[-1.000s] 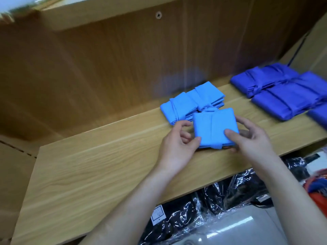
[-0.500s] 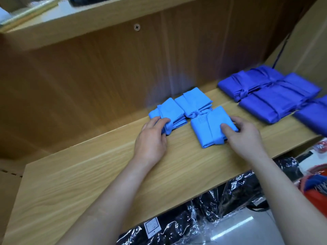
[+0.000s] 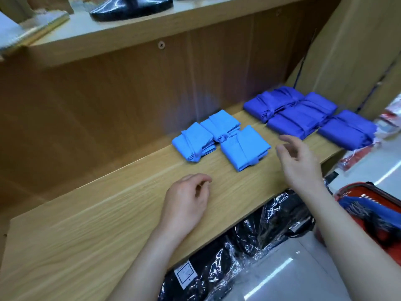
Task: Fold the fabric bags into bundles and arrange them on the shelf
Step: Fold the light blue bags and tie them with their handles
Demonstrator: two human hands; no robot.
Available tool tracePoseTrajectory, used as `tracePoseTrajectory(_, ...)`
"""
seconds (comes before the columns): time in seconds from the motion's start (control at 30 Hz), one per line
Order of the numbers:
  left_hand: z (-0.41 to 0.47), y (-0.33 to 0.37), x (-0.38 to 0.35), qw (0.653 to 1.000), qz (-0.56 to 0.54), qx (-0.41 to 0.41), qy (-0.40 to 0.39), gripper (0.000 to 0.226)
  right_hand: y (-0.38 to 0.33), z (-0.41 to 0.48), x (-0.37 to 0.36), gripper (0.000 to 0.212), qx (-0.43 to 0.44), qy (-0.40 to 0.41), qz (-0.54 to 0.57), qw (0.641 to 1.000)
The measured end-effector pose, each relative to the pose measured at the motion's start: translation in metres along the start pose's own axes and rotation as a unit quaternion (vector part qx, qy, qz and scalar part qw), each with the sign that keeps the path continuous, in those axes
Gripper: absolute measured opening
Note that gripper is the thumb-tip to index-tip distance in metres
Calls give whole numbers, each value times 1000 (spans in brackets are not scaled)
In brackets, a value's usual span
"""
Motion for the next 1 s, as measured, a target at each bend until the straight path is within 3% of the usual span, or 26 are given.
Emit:
tracePoseTrajectory(0.1, -28, 7, 3, 1000, 0, -13, -13, 13, 3, -42, 32, 11, 14, 1, 2, 1000)
tracePoseTrajectory(0.23, -70, 38, -15, 987, 53, -135, -63, 18, 18, -95, 67, 15, 32, -31, -154, 987)
tracePoseTrajectory(0.33, -107, 60, -50, 973, 44, -184, -136, 19, 52, -132, 89, 16, 11, -115, -295, 949)
tracePoseTrajectory(0.43, -134, 66, -100, 955, 70, -201, -206, 25, 92, -166, 127, 12, -37, -121, -340, 932)
tracePoseTrajectory(0.63, -166, 94, -202, 912, 148, -232, -305, 28, 182, -212, 214, 18, -128, -53, -306, 942)
tracePoseTrajectory(0.77, -162, 132, -269, 915, 107, -186, -342, 20, 252, -235, 281, 24, -210, 33, -208, 955)
tracePoseTrajectory(1.0, -138, 229, -391, 919, 56, -133, -367, 27, 358, -254, 386, 43, -331, 107, -110, 931)
Point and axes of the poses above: each hand's wrist, its own z-axis towards the middle knuckle, its own x-axis out of the back of the hand, y = z × x, the point moved 10 cm from there along z, towards the middle knuckle, and after that the axes turned 2 degrees about z, right-handed, at the moved point
